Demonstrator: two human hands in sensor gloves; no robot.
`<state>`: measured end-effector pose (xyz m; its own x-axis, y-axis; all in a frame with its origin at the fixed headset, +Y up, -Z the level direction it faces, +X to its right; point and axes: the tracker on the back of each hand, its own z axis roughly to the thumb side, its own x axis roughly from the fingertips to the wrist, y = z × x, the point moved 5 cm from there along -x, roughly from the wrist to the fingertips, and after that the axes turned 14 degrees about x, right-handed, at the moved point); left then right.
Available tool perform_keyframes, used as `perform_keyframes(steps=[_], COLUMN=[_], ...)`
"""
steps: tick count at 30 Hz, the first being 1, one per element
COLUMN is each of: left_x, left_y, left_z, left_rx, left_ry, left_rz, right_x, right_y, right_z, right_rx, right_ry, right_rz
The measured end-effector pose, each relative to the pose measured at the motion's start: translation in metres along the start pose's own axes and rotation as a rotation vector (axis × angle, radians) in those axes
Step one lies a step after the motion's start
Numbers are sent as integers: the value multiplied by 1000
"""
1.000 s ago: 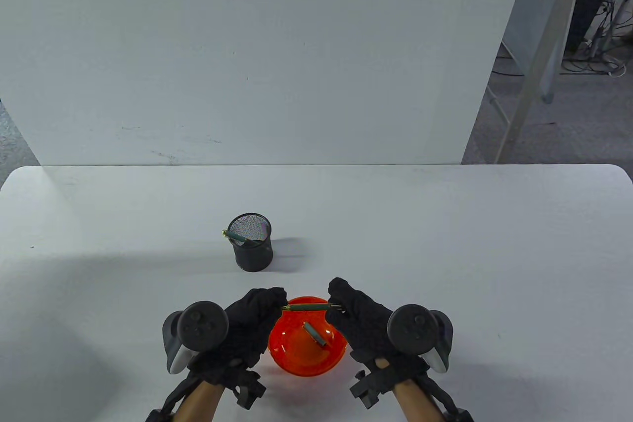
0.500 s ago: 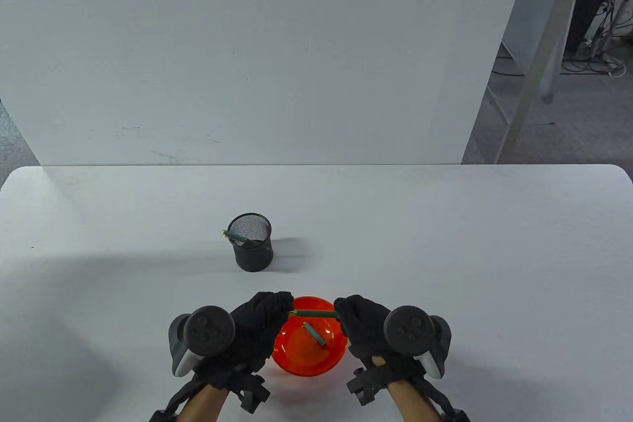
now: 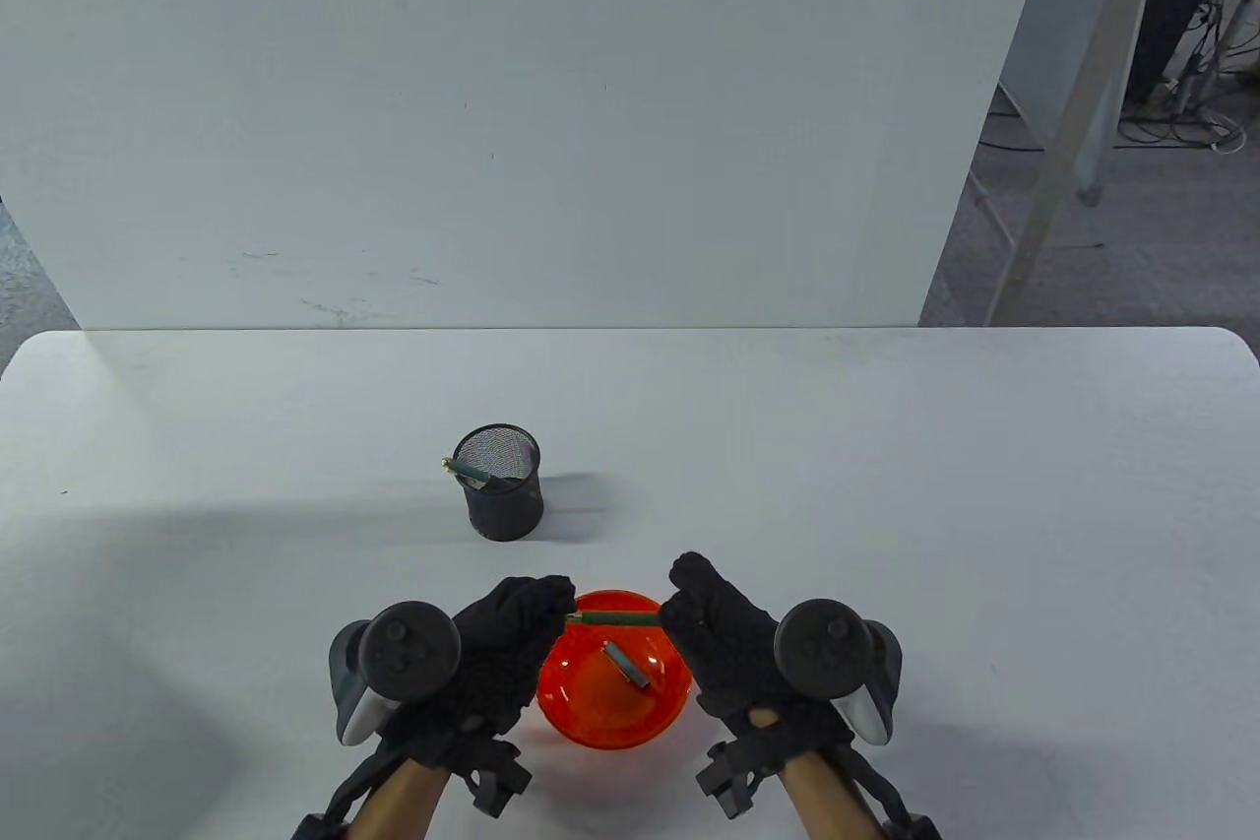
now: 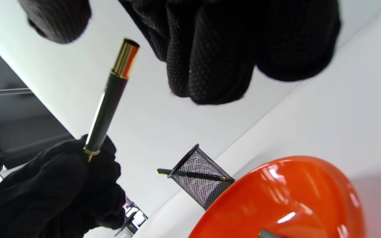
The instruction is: Assemble fountain pens from components
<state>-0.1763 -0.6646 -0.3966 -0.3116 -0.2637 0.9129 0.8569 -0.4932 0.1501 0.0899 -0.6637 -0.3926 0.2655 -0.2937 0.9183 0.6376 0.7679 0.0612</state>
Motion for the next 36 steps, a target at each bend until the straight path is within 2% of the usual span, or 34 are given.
perform_keyframes(steps=[9,22,26,31,33,36], left_x=[1,2,2,2,1,1], left_y=[3,7,13,13,9,2], left_z=[5,10,11,12,10,3], left_rx=[-7,-15,-1,-9,-12,13], left_ry=[20,46,46,50,40,12], left_rz=[-9,-20,-44,-34,-19,2], right_x=[2,2,3,2,2,1], right_y=[7,0,3,1,-4,-4], right_z=[11,4,-4,-9,-8,-6], right_rx=[97,77,57,-6,-40,-59], right_ry=[52,-1,-45,-68,-55,-33], right_rz=[-79,-70,-106,-93,-35,-31])
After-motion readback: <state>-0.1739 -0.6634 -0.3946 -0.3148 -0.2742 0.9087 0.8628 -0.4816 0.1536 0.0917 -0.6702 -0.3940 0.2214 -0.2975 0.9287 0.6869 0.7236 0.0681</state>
